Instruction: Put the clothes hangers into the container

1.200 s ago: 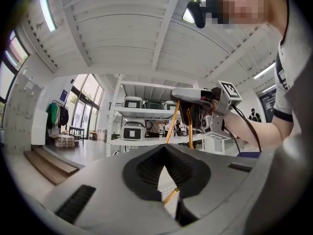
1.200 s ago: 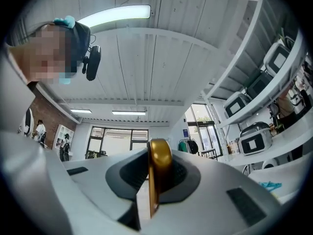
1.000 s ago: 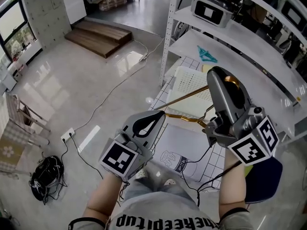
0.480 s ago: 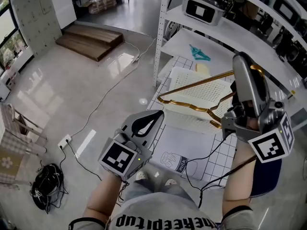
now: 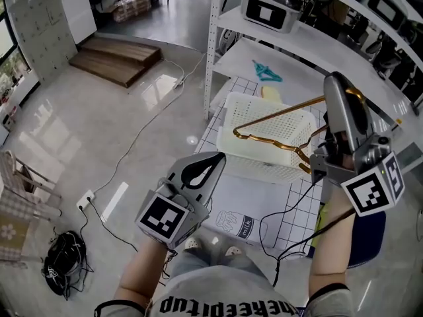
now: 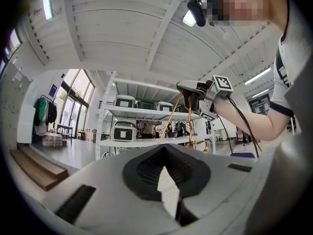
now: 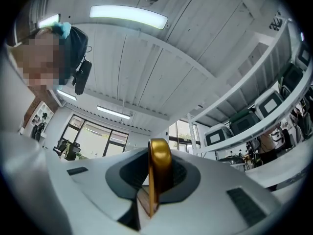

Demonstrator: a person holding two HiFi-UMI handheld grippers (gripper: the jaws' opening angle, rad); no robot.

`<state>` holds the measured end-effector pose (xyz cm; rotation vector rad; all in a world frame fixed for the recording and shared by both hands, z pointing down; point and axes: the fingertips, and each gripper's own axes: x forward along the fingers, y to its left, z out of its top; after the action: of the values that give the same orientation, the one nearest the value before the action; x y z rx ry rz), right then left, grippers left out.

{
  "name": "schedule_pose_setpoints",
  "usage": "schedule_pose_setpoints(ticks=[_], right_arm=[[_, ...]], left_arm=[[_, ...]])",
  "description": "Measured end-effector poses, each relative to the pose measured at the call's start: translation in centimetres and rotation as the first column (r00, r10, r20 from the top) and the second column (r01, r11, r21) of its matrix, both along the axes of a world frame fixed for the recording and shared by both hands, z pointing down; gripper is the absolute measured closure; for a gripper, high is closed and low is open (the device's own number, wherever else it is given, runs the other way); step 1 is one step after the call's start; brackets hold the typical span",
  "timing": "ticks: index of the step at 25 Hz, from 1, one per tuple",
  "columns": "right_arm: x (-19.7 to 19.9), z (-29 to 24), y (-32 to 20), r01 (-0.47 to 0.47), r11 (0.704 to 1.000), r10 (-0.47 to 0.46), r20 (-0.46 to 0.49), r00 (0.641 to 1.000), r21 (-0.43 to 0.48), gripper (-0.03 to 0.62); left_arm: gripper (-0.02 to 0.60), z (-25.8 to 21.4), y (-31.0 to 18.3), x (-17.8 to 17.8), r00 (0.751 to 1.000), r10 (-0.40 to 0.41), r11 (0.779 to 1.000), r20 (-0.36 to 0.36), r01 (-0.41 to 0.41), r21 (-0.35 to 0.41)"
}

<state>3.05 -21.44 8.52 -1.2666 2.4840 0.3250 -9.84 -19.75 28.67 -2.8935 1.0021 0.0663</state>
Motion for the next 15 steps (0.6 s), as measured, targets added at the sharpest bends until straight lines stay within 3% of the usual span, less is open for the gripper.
schedule_pose_setpoints(ticks=[15], right_arm=[[3.2,4.1,-4.2,-0.015,0.997,0.014,-0.023,1.0,-0.072,0.54]], left_arm=[[0.568,1.3,-2.1,2.5,1.0,-0.01,1.0,0.007,0.01,-0.025]])
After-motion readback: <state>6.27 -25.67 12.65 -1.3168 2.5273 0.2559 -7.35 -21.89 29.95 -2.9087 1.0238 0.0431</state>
